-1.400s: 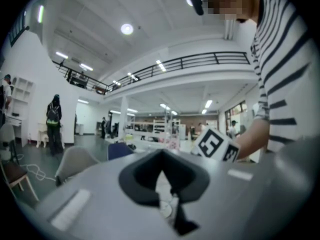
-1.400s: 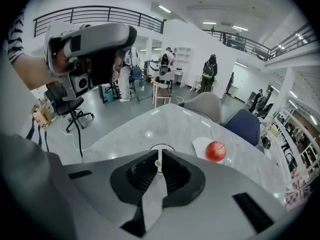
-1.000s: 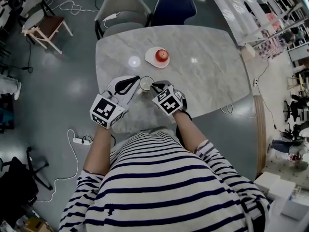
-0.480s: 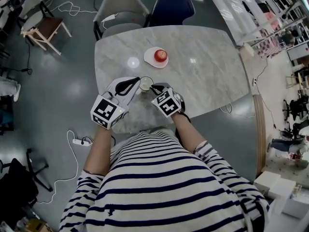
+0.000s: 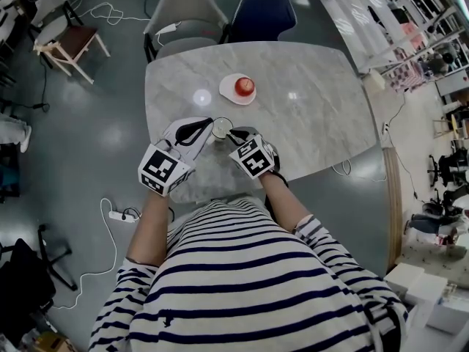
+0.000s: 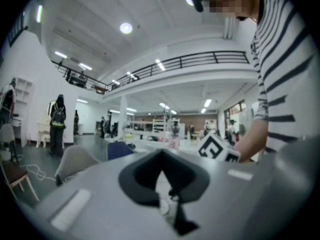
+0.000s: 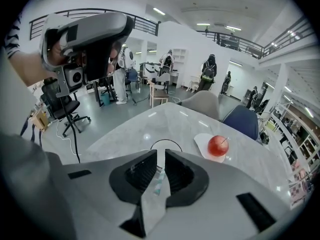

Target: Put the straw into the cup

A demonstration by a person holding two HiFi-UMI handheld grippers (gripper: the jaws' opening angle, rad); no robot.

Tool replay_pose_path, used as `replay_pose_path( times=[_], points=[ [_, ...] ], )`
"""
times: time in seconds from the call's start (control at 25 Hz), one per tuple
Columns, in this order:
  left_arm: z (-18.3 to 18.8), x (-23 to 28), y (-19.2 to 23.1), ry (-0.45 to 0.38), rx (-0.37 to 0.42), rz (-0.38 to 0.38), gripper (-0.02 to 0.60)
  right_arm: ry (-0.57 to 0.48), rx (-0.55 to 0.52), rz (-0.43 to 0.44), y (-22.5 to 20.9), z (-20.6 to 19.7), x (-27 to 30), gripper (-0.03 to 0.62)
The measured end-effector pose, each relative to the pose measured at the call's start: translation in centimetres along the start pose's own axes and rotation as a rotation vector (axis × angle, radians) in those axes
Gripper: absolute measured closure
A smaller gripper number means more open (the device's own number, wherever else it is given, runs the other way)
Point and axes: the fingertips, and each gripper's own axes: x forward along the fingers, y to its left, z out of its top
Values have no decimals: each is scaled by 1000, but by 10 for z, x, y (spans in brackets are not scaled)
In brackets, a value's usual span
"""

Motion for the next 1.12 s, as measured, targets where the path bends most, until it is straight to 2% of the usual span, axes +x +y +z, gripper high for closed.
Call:
replay_pose_path(
  times=[0.12,0.48,1.12],
  points=[
    [0,0,-1,-1,2,-5,574,2,6,2,1,0,-1,542],
    [8,3,-3,-4,2,-14,575,-39,40,-10,-2,10,-19,542],
    [11,8,-13,2,17,-38,574,-209,90,-76,-15,42,-75,542]
  ],
)
